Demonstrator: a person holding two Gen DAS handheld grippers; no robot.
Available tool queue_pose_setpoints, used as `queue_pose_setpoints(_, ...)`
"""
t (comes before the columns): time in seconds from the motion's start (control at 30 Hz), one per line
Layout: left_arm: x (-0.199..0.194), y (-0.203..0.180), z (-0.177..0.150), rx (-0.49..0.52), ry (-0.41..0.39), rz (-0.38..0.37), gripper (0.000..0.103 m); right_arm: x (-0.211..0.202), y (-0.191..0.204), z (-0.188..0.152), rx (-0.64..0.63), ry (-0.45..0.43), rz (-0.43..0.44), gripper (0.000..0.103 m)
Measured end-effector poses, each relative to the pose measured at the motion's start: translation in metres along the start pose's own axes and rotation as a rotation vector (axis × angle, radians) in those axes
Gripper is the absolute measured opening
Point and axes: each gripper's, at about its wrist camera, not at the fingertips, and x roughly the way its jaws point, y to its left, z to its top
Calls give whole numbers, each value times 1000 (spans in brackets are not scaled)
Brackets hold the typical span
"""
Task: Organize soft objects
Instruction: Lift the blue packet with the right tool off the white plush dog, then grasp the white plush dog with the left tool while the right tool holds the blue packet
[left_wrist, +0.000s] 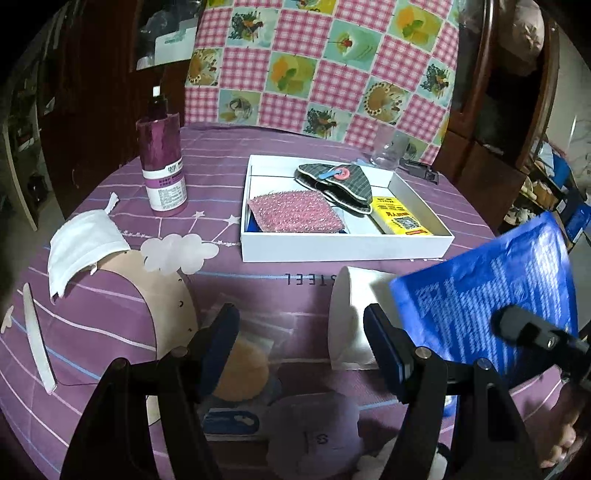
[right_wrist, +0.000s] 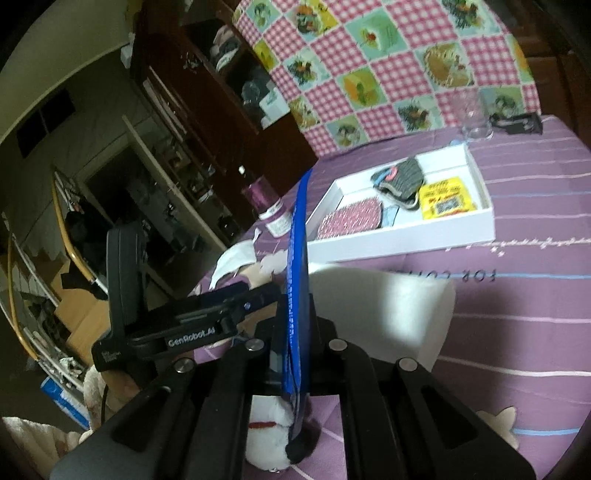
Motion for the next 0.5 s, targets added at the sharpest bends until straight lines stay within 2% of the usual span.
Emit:
queue_pose_setpoints(0.17,-12,-7,-5,26,-51,-30,70,-6,1,2,-6,-25,-10,7)
queue_pose_setpoints(0.5,-32,-26,-38,95,-77,-97,70,-11,6,1,-24,-45,-14,7)
